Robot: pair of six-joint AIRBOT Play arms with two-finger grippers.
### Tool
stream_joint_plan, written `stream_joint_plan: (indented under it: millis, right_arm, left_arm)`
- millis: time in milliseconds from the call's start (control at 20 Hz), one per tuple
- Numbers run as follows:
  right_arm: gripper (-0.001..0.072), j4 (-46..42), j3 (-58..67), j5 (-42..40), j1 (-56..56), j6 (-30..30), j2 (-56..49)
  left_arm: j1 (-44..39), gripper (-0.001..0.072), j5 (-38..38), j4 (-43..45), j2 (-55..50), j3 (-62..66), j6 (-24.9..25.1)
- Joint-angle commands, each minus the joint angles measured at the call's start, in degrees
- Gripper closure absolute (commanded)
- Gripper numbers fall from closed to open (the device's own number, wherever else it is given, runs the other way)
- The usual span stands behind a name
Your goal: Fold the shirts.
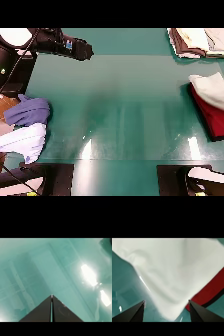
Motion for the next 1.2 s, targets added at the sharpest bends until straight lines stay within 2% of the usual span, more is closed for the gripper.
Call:
stream_joint_plan:
  millis: [0,200,450,550,600,700,750,1150]
  right_arm:
    - [0.0093,-0.42,0.00,1.18,0.07,0.42,0.02]
    - [0.0100,12.98,0.00,-3.63,5.11,-0.96,1.75]
    - [0.0111,14.93,0.00,-14.16,23.32,-1.07,6.27]
    - [0.0221,14.91,0.04,-15.98,30.18,-1.64,6.67]
    - [0.0299,14.95,0.02,-16.22,33.00,-2.27,6.67]
    - [0.0597,14.93,0.02,-16.46,37.75,-4.02,6.67]
    - [0.0694,14.93,0.02,-16.65,39.65,-4.39,6.67]
    - [0.0694,14.99,0.02,-16.59,43.06,-4.37,6.67]
  left_arm:
    - [-0.02,0.0684,0.00,0.04,-0.02,0.00,0.20]
    - [-0.02,0.0684,-0.07,0.00,-0.02,0.00,0.15]
    - [-0.02,0.0684,-1.88,0.20,-0.02,0.00,0.13]
    - [-0.02,0.0684,-1.73,-0.02,-0.02,0.00,0.13]
    - [-0.02,0.0684,-1.62,0.00,-0.02,0.00,0.13]
    - [-0.02,0.0684,-1.03,0.00,-0.02,0.00,0.13]
    - [-0.02,0.0684,-0.31,0.00,-0.02,0.00,0.13]
    - [-0.02,0.0684,4.07,0.00,-0.02,0.00,0.13]
